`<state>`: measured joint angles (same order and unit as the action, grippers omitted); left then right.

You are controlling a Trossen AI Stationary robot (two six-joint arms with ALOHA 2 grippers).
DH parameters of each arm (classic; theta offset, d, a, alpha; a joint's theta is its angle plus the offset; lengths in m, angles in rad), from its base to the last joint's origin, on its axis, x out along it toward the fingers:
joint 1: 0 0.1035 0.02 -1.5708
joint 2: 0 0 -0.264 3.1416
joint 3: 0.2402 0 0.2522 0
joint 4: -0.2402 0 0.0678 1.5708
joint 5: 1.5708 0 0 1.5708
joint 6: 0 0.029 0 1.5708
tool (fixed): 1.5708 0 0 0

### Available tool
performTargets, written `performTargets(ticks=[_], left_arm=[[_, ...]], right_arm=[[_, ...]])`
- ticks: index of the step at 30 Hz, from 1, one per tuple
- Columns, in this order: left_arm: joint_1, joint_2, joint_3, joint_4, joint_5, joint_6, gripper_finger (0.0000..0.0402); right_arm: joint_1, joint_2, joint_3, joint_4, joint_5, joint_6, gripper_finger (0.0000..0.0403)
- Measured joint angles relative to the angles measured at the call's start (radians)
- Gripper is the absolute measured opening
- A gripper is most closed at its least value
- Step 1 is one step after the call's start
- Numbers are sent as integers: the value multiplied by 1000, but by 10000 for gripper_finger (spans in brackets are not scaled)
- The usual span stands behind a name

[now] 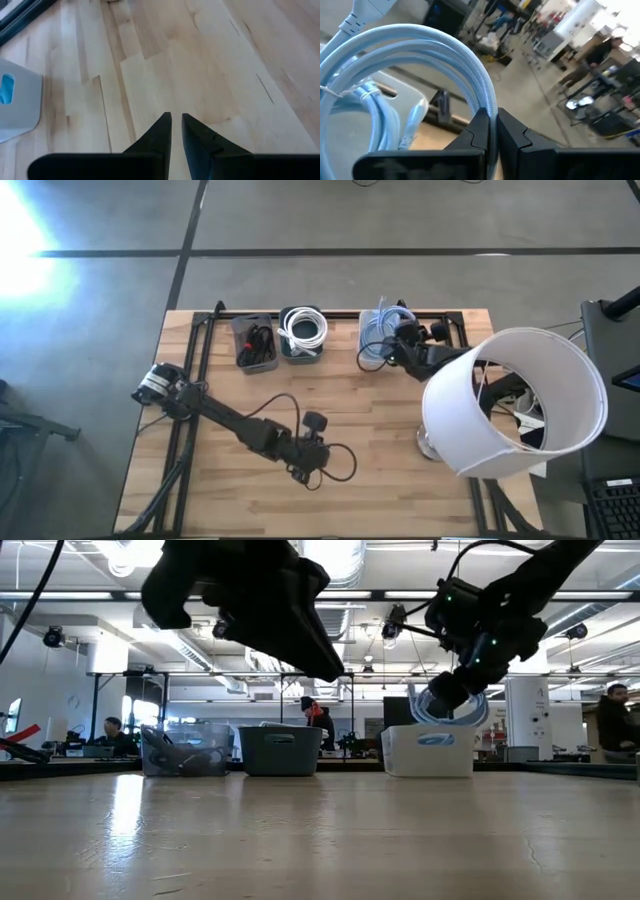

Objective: Sort HDMI cables
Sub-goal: Put the light blue HDMI cable into the white bin, then return to Home Position

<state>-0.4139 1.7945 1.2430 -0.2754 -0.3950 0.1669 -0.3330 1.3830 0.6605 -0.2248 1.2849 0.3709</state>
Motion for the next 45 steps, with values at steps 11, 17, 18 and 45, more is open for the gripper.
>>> performTargets(ticks=[11, 17, 18, 45], left_arm=[[17, 0, -1, 7, 0, 46, 48], [20, 0, -5, 6, 0, 47, 48], [20, 0, -5, 6, 0, 47, 48], [21, -2, -5, -3, 0, 9, 48]], right_arm=[[-28, 0, -11, 52, -215, -96, 51], [-30, 0, -12, 56, -220, -115, 71], [-30, 0, -12, 56, -221, -117, 75], [6, -106, -17, 48, -443, -275, 173]])
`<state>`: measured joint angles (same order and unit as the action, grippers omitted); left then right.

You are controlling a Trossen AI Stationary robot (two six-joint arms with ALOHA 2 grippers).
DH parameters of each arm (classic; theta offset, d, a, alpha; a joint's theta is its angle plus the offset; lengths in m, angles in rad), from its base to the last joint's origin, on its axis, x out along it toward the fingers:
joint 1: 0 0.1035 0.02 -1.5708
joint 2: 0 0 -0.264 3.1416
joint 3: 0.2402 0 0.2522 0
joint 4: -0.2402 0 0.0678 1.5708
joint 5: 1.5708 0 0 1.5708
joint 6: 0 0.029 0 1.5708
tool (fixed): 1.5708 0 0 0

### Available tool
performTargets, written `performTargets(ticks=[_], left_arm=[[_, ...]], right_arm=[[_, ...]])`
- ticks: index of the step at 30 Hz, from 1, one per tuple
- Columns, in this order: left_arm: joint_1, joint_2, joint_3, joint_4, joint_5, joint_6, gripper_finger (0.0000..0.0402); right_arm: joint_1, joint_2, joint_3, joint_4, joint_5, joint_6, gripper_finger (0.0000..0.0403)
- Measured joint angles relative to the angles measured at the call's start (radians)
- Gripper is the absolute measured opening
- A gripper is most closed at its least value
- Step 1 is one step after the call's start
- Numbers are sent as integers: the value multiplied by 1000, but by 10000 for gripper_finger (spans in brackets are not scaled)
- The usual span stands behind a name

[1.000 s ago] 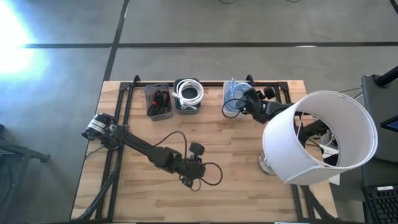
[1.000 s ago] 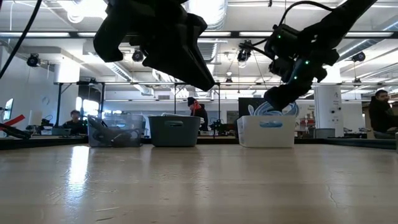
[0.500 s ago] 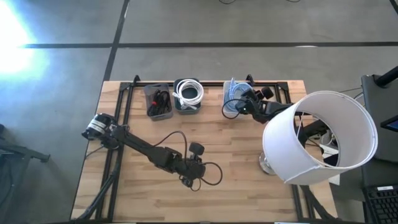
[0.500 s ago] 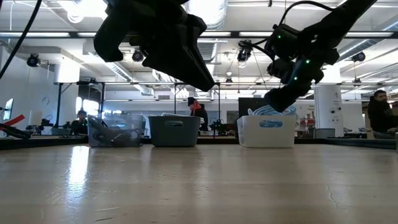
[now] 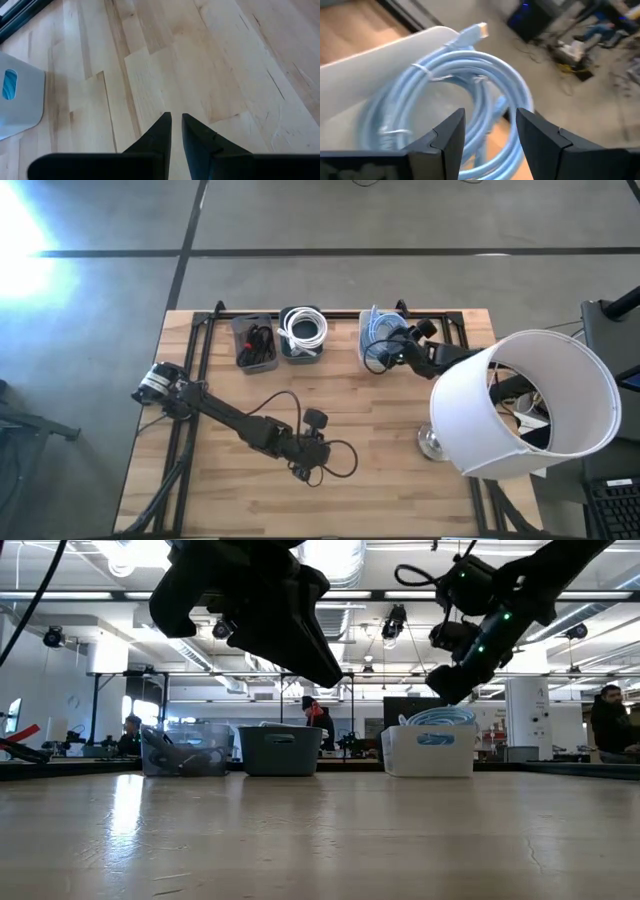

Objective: Sort HDMI cables
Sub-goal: Return to Home Position

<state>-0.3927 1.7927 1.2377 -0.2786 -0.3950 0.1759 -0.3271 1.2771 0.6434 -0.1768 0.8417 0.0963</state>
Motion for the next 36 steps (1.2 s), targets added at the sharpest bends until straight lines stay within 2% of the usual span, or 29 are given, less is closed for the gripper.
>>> performTargets(ticks=[2, 8, 13, 19, 21, 27, 32, 36], left_arm=[[0, 0, 0, 0, 0, -4, 48], [0, 0, 0, -3, 0, -22, 48], [0, 0, 0, -8, 0, -31, 48], [-2, -8, 0, -9, 0, -37, 48], [-2, -25, 0, -10, 0, -40, 48], [-3, -121, -4, -9, -14, -40, 48], [-4, -261, -77, 17, -64, -51, 48], [-6, -416, -232, 124, -101, -107, 48]], right_arm=[[1, -21, -10, -1, -32, -3, 171], [0, -82, -48, -2, -42, -29, 169], [0, -171, -88, 0, -180, -73, 169], [0, -306, -185, -1, -200, -74, 169], [0, -357, -224, 2, -259, -66, 169], [0, -517, -351, 72, -500, -21, 169], [0, -657, -467, 183, -514, 8, 169], [0, -770, -548, 309, -587, -9, 169]])
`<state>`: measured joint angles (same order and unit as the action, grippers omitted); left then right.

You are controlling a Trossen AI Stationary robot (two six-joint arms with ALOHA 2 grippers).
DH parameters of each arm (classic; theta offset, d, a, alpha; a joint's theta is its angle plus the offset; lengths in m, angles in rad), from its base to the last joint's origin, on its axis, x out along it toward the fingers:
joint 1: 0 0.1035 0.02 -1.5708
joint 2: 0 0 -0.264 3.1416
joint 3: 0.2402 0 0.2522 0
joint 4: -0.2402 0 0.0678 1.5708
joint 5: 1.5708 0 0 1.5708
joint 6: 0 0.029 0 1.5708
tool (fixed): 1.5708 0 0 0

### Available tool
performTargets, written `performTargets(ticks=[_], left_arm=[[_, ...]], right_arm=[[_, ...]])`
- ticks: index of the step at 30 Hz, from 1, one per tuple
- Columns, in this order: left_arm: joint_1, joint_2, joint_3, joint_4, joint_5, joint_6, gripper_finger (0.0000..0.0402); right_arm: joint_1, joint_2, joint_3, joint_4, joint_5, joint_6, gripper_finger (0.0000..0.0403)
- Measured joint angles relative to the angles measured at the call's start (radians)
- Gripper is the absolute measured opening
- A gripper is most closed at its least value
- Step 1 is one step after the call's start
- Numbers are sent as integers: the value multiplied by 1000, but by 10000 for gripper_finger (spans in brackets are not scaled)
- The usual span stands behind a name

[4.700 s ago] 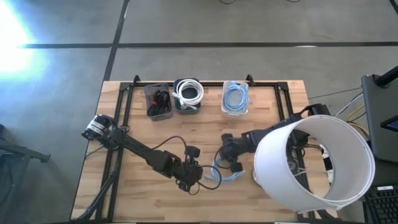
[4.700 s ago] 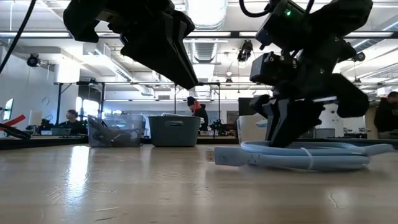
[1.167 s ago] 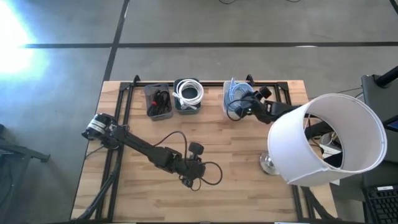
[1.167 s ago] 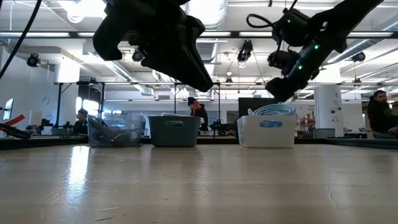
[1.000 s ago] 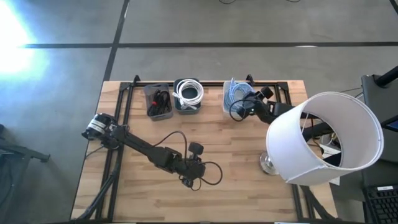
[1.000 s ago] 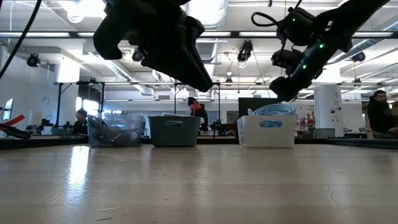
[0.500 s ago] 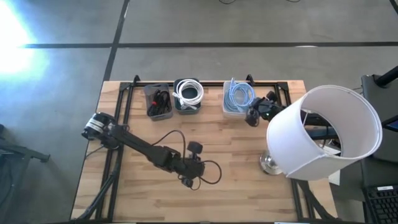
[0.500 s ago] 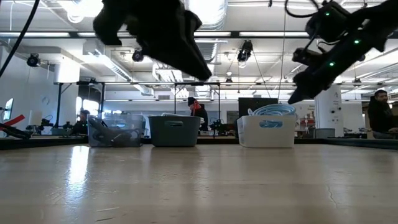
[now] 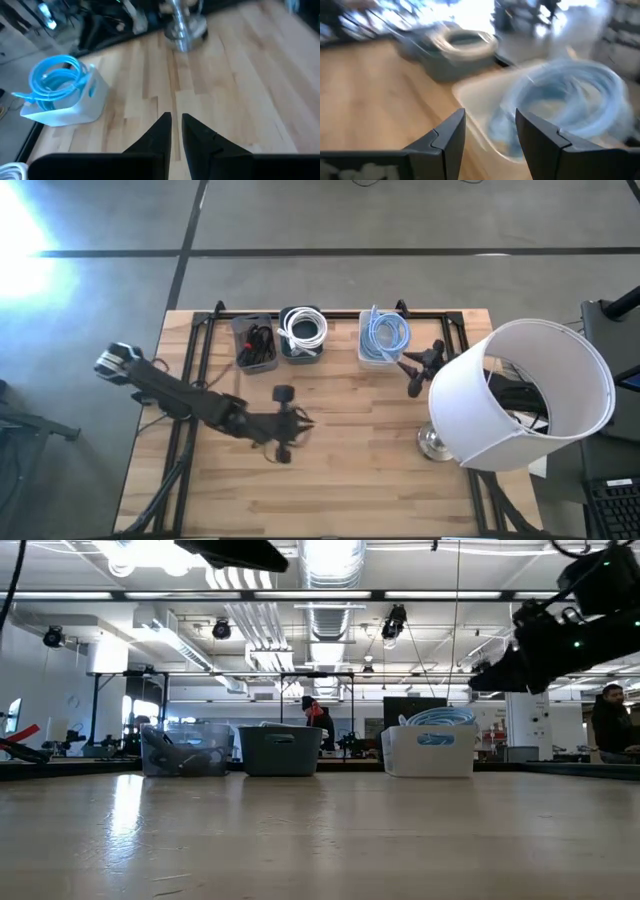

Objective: Sort HDMI cables
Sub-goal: Return to Home Position

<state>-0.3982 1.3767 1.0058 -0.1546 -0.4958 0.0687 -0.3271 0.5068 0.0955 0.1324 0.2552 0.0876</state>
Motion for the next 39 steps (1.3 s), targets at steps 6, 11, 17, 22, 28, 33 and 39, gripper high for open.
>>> performTargets(ticks=[6, 11, 17, 22, 28, 33, 39], left_arm=[[-3, -225, -334, 349, 4, 28, 48], [-3, -405, -559, 546, 4, -12, 48], [-3, -620, -720, 590, -27, -9, 48], [-2, -806, -835, 598, -36, 1, 48], [-2, -991, -958, 597, 3, 41, 48], [-2, -1108, -995, 504, 203, 63, 48], [-1, -1177, -997, 475, 386, 160, 48]], right_arm=[[0, -120, -87, 132, -235, -32, 169], [0, -154, -87, 106, -229, 3, 169], [0, -153, -87, 109, -228, -10, 169], [0, -178, -87, 121, -226, -42, 169], [0, -194, -87, 103, -226, -46, 169], [0, -192, -87, 107, -226, -35, 169], [0, -191, -87, 110, -227, -38, 169]])
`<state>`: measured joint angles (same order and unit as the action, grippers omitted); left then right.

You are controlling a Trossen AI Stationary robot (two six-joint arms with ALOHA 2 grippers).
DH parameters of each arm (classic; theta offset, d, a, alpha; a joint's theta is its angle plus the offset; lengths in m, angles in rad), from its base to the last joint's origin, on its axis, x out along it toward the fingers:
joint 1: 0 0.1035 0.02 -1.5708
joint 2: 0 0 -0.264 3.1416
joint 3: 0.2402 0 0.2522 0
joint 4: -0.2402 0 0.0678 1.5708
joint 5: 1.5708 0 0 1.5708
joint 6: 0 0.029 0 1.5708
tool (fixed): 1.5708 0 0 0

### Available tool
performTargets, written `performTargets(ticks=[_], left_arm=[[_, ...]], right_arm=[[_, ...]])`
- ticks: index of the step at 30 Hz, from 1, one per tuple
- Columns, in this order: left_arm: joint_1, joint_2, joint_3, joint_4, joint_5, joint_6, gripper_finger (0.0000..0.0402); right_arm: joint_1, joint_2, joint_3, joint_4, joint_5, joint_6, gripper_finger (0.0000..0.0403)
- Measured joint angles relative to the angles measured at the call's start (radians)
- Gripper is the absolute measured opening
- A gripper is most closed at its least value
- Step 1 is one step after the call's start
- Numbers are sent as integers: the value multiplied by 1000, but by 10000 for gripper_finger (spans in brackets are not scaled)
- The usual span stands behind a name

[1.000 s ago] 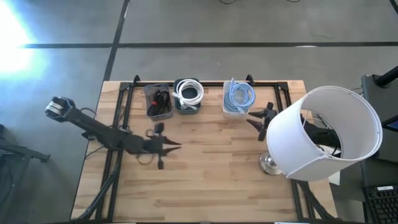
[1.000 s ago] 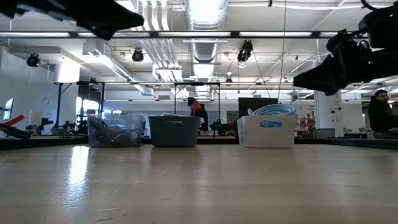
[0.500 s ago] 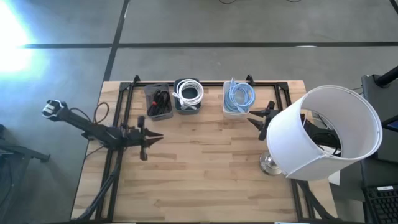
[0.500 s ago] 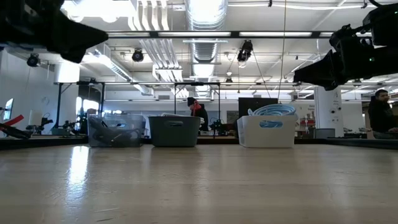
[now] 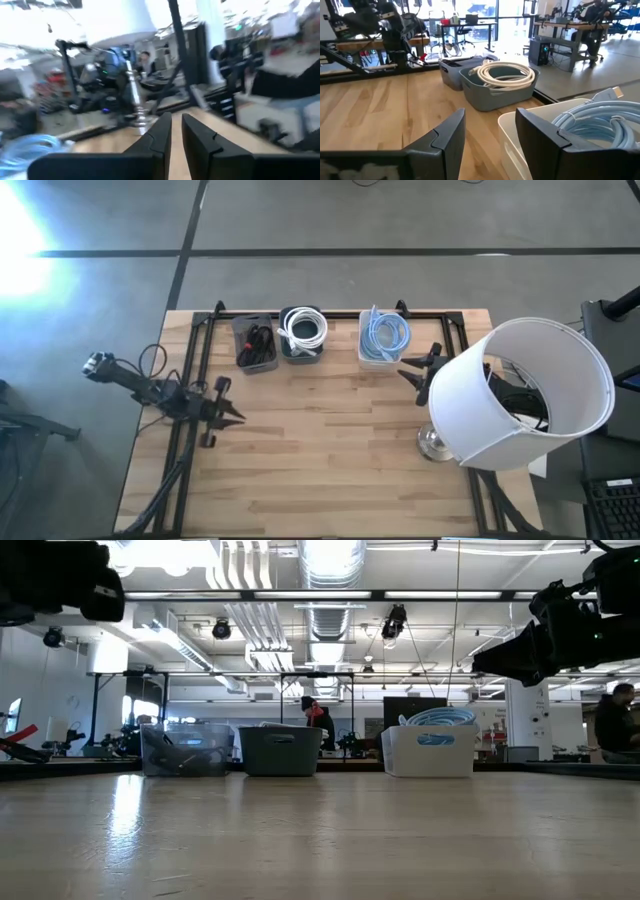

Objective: Sort HDMI cables
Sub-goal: Return to Home Position

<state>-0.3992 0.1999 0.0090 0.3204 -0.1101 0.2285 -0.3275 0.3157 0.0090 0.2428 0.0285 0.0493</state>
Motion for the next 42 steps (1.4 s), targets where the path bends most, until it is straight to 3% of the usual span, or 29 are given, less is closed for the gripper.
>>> performTargets(ticks=[5, 9, 24, 42], left_arm=[[18, -46, 0, -35, -118, 107, 48], [48, -75, -1, -41, -114, 113, 48], [226, -78, -2, -231, -112, -75, 48], [242, -88, -2, -279, -143, -176, 48]], right_arm=[[0, 0, 0, -1, 0, 0, 169], [0, 0, 0, -1, 0, 0, 169], [0, 0, 0, -2, 0, 2, 169], [0, 0, 0, -2, -1, 2, 169]])
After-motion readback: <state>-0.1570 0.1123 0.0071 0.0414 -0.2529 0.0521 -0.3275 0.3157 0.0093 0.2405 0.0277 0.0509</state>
